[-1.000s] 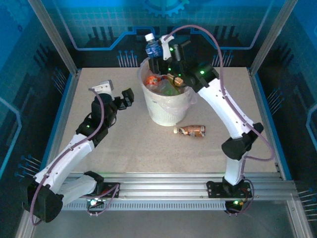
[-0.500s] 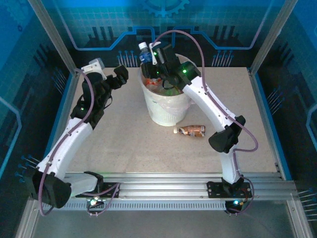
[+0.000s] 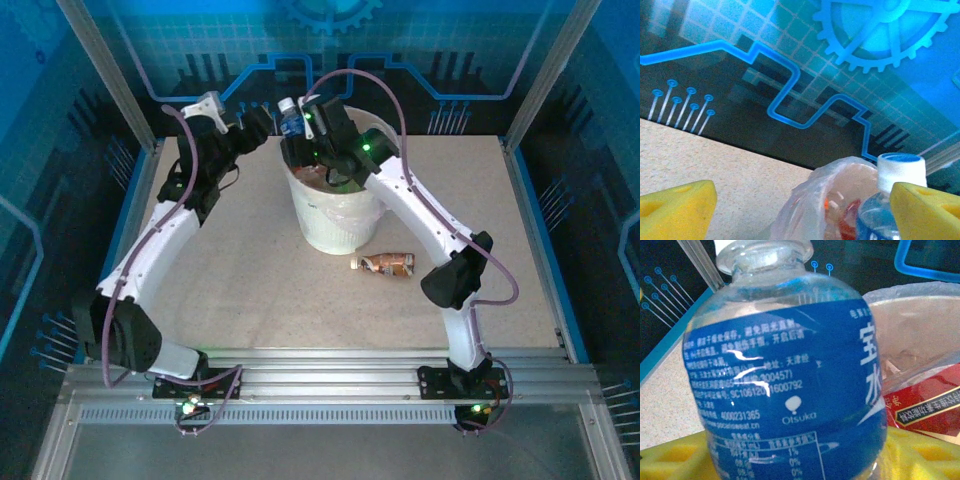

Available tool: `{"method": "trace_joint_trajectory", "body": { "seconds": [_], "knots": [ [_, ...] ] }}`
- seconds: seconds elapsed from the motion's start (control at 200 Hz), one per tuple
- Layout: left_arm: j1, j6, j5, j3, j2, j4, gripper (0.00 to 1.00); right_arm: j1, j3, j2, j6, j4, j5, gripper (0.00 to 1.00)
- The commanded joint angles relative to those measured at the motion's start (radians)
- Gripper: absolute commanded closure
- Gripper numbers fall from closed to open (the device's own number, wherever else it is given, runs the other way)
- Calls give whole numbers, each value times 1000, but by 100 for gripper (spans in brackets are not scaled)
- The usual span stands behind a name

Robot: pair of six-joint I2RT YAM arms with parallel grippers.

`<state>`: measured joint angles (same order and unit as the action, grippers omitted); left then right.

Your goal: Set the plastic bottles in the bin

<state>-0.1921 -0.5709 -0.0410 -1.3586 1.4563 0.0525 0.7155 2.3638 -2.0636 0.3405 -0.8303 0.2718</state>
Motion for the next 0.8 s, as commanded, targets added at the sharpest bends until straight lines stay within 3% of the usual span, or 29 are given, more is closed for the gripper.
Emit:
{"method": "trace_joint_trajectory", "body": {
  "seconds": [0.0, 0.18, 0.455, 0.565, 0.79],
  "knots": [
    [8, -25, 88, -61, 41, 60, 15, 16, -7, 32, 0, -1, -23, 27],
    [8, -40, 142, -127, 121, 102, 28, 19, -21, 61, -9, 5, -26, 20],
    [8, -69, 243, -259, 256, 94, 45, 24, -90, 130, -20, 28, -31, 20],
    [8, -83, 273, -268, 280, 109, 52, 24, -132, 167, -24, 44, -25, 29],
    [8, -81, 271, -254, 282, 109, 53, 25, -162, 169, -49, 41, -43, 50]
  ]
}}
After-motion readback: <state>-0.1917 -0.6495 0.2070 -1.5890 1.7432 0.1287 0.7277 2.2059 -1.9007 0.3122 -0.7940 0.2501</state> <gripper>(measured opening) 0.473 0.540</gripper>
